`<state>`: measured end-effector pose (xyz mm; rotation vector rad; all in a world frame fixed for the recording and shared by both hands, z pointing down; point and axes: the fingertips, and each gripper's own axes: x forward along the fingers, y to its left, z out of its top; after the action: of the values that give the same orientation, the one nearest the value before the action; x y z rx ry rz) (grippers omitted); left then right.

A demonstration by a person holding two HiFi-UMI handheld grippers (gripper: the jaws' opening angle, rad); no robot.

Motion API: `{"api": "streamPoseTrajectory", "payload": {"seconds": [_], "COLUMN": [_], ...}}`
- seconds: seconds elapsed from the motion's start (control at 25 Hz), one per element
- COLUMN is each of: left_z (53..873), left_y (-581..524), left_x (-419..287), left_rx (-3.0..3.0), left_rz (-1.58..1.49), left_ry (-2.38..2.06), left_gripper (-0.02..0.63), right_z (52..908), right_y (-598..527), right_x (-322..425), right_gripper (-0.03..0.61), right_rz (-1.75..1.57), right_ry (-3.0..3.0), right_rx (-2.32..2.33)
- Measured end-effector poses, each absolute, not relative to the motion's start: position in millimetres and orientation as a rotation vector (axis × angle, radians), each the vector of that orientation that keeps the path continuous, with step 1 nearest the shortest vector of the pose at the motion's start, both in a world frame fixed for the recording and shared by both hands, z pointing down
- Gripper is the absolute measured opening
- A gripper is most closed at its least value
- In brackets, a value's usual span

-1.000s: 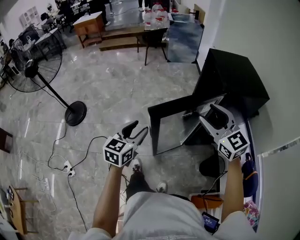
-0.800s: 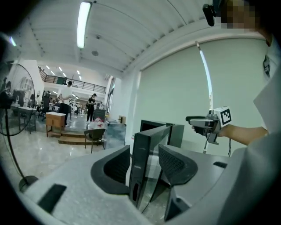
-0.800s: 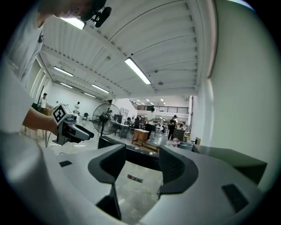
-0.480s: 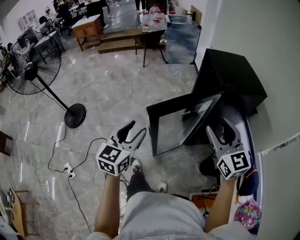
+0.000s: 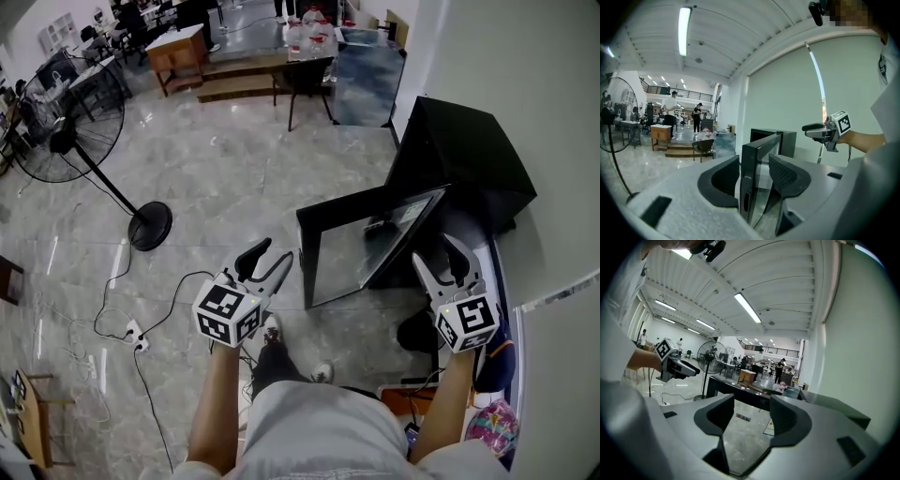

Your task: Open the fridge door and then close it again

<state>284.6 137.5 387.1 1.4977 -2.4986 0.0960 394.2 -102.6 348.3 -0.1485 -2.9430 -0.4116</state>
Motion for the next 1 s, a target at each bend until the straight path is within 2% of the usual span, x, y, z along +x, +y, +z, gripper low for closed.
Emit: {"api": "streamPoseTrajectory", "payload": {"seconds": [0.36,0.48,1.0], "left_z": [440.8,463.9,543.2], "left_y": [121.2,114.3,87.2], "left_x": [281.4,280.3,273.5], "left_rx": [1.461,1.457,1.393], "left_rz": [0.124,0.15,0.222], "left_ry": [-2.324,-2.272,-2.088], "left_gripper": [0.186,0.165,0.161], "right_z": [357.5,353.0,372.9], "right_y": [-97.0,-87.4,-60.8], "right_x": [355.3,331.4,266.0], "right_gripper": [0.235,0.235,0.236], "right_rz": [-0.58,-0.609,-1.073], "right_ry": [-2.834,-2.803,-2.363], "right_rx": [-0.318,-0.447,-0.836]}}
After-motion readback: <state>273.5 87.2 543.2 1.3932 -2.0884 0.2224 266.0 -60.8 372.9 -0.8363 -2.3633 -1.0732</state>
